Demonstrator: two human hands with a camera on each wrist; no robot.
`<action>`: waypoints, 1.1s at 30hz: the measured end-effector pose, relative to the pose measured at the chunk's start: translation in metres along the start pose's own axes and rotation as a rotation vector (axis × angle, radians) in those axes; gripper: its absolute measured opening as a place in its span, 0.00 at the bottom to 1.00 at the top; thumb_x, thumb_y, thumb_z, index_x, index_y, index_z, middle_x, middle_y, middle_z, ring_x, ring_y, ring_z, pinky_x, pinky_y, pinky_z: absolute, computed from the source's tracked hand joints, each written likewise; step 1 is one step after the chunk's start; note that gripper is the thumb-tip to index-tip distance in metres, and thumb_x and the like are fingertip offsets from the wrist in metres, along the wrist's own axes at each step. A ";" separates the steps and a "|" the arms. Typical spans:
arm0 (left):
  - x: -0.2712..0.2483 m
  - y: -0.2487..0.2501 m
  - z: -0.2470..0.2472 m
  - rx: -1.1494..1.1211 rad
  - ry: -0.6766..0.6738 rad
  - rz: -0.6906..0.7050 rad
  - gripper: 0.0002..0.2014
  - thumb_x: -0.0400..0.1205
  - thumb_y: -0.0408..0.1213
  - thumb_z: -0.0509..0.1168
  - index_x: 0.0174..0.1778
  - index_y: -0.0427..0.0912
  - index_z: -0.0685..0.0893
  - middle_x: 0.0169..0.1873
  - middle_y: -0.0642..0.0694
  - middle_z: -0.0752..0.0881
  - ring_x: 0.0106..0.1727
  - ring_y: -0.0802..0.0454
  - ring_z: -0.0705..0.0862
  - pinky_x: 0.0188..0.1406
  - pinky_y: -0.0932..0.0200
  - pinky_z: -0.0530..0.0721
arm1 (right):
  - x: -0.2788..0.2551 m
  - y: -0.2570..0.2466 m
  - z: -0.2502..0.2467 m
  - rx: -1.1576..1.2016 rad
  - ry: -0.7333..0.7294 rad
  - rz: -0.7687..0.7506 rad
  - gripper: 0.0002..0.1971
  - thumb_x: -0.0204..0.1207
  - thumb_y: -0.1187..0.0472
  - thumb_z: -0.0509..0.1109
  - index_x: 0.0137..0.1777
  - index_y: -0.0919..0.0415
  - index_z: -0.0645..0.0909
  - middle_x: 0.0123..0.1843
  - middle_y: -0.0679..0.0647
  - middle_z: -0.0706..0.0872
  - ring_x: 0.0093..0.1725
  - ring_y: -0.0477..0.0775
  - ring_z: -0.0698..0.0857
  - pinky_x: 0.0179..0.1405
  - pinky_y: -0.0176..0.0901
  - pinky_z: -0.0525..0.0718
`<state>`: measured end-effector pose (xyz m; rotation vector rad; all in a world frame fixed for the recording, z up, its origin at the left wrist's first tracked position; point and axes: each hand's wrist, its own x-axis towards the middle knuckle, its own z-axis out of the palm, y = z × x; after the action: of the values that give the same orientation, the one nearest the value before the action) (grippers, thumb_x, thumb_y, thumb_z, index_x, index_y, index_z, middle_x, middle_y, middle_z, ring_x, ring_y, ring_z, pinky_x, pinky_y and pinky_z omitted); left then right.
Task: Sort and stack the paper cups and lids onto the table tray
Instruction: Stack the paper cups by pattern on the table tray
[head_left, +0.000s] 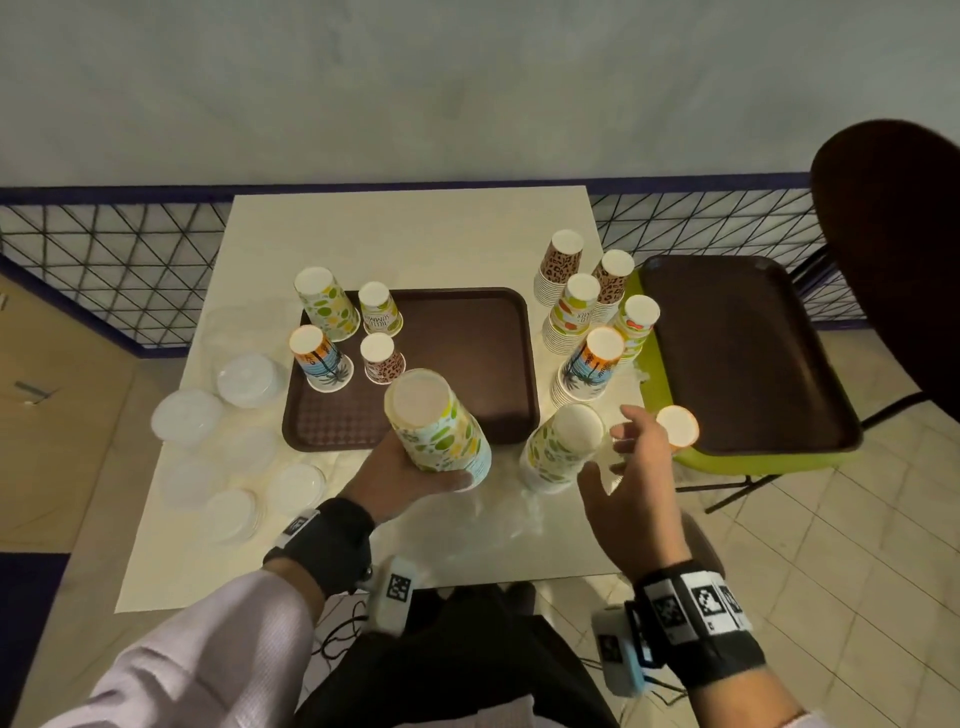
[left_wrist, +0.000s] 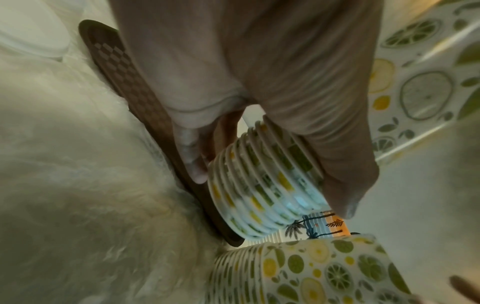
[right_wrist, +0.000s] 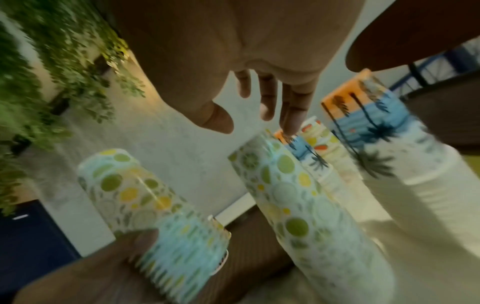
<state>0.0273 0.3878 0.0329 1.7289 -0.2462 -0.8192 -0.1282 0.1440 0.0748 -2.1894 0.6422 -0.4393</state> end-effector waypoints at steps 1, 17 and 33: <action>0.000 0.002 0.001 -0.005 0.011 0.007 0.32 0.68 0.33 0.87 0.66 0.54 0.85 0.59 0.61 0.92 0.63 0.59 0.90 0.62 0.62 0.86 | -0.003 0.005 0.005 0.019 -0.001 0.034 0.39 0.70 0.68 0.79 0.79 0.55 0.65 0.62 0.51 0.74 0.61 0.57 0.79 0.60 0.63 0.85; 0.001 0.015 0.008 -0.131 -0.004 0.031 0.35 0.64 0.35 0.87 0.69 0.40 0.85 0.62 0.47 0.93 0.64 0.50 0.91 0.60 0.58 0.89 | 0.006 0.075 0.094 0.185 -0.053 0.360 0.50 0.57 0.47 0.89 0.77 0.57 0.69 0.69 0.56 0.80 0.67 0.59 0.82 0.64 0.63 0.86; 0.007 0.019 0.007 -0.164 0.015 0.004 0.33 0.69 0.27 0.85 0.71 0.38 0.84 0.63 0.44 0.92 0.66 0.48 0.90 0.60 0.57 0.89 | 0.013 0.082 0.094 0.071 -0.118 0.194 0.51 0.55 0.50 0.87 0.78 0.37 0.65 0.61 0.45 0.72 0.63 0.58 0.80 0.66 0.55 0.83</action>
<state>0.0323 0.3723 0.0468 1.5795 -0.1677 -0.8012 -0.0954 0.1473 -0.0461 -2.0455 0.7540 -0.2266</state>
